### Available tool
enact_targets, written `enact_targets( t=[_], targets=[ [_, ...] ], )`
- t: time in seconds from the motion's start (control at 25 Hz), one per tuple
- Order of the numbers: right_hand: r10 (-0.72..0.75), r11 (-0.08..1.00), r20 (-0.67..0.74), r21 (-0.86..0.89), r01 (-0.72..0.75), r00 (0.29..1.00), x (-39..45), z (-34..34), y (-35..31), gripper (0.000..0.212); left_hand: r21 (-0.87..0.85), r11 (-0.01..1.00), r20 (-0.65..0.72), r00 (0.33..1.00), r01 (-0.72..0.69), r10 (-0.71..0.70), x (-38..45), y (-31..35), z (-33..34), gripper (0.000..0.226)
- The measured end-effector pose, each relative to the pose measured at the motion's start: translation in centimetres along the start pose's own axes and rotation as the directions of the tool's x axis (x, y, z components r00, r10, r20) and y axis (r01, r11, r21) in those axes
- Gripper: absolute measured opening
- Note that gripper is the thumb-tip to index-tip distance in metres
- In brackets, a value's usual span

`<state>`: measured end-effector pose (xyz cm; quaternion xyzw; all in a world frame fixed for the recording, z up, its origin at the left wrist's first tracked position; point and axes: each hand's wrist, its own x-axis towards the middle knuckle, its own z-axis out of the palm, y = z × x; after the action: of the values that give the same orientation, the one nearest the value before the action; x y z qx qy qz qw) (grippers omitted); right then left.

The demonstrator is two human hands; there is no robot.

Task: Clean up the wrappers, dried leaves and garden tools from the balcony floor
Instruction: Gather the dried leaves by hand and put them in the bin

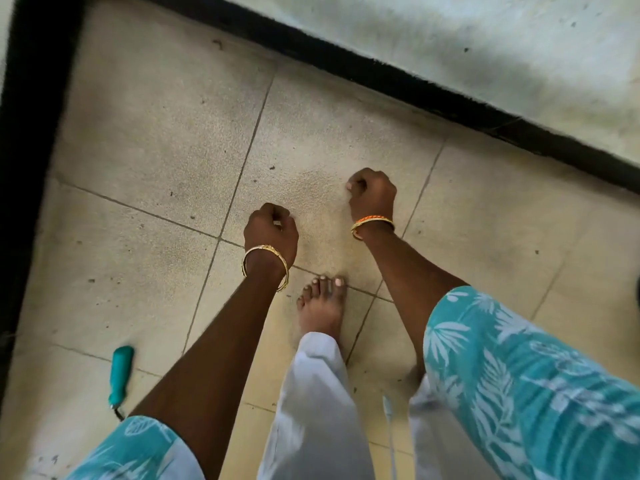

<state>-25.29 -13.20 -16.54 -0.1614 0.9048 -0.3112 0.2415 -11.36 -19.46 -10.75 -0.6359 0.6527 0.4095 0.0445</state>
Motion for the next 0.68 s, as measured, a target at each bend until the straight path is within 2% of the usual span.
enact_targets(
  t=[0.12,0.24,0.36,0.48,0.68],
  targets=[
    [0.303,0.910,-0.115,0.329,-0.251,0.946,-1.2,-5.9,0.0,0.019,0.036,0.999,0.034,0.999,-0.021,0.020,-2.7,2.7,-1.2,0.015],
    [0.499,0.713,-0.116,0.618,-0.332,0.859,-3.1,-14.0,0.3,0.019,0.033,0.998,0.132,0.990,-0.050,0.045,-6.5,6.7,-1.9,0.014],
    [0.654,0.489,-0.095,0.810,-0.323,0.751,-4.9,-22.4,0.5,0.024,0.053,0.989,0.294,0.949,-0.135,0.114,-11.0,11.5,-1.2,0.011],
    [0.743,0.332,-0.073,0.903,-0.272,0.665,-7.2,-31.0,1.3,0.023,0.080,0.960,0.404,0.889,-0.268,0.215,-16.8,16.9,0.4,0.011],
    [0.880,0.181,-0.124,0.980,-0.082,0.458,-10.2,-44.1,6.4,0.029,0.081,0.895,0.559,0.764,-0.438,0.323,-26.1,24.1,5.2,0.014]
  ],
)
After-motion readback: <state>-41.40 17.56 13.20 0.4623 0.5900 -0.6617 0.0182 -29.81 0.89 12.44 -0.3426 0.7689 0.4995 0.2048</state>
